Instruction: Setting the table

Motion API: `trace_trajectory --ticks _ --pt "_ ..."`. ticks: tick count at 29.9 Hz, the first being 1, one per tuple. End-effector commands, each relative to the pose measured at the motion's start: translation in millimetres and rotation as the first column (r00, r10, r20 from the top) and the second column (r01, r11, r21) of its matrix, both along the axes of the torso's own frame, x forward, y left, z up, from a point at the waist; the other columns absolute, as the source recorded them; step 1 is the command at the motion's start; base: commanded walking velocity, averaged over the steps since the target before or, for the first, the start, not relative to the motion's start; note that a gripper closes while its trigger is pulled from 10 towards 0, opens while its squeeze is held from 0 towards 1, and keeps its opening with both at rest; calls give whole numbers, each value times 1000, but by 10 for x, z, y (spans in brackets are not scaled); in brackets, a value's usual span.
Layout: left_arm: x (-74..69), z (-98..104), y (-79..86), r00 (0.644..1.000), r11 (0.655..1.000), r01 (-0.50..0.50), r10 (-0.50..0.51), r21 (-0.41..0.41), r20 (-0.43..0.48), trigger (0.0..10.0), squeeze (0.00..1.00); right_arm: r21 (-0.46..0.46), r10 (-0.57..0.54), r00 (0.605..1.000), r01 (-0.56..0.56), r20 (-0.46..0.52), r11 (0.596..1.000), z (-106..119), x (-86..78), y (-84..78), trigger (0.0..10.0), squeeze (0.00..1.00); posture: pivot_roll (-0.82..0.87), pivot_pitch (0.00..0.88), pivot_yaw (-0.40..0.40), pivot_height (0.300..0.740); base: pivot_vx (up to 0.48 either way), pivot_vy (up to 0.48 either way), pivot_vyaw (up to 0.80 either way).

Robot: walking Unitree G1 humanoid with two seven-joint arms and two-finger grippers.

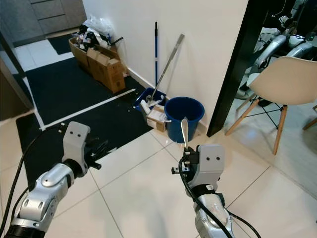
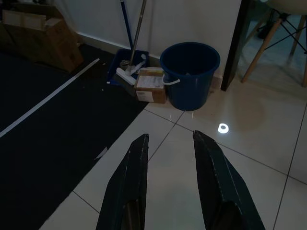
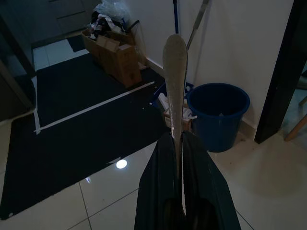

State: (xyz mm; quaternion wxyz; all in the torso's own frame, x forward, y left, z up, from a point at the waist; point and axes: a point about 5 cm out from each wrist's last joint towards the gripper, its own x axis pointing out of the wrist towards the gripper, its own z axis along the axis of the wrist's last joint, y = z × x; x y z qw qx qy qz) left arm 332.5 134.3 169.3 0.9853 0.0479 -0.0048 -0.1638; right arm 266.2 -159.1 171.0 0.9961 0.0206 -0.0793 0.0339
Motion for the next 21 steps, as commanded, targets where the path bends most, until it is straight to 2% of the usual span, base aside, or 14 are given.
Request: trace_trajectory --ticks 1,21 --pt "-1 -49 45 1000 1000 -13 13 8 -13 10000 0 -6 -1 1000 1 -15 1000 -27 -14 7 10000 0 -141 134 166 740 0 0 0" --pt "5 -49 24 1000 1000 -6 6 6 -11 10000 0 -12 -4 1000 4 -18 1000 -31 -23 -6 10000 0 -146 136 166 740 0 0 0"
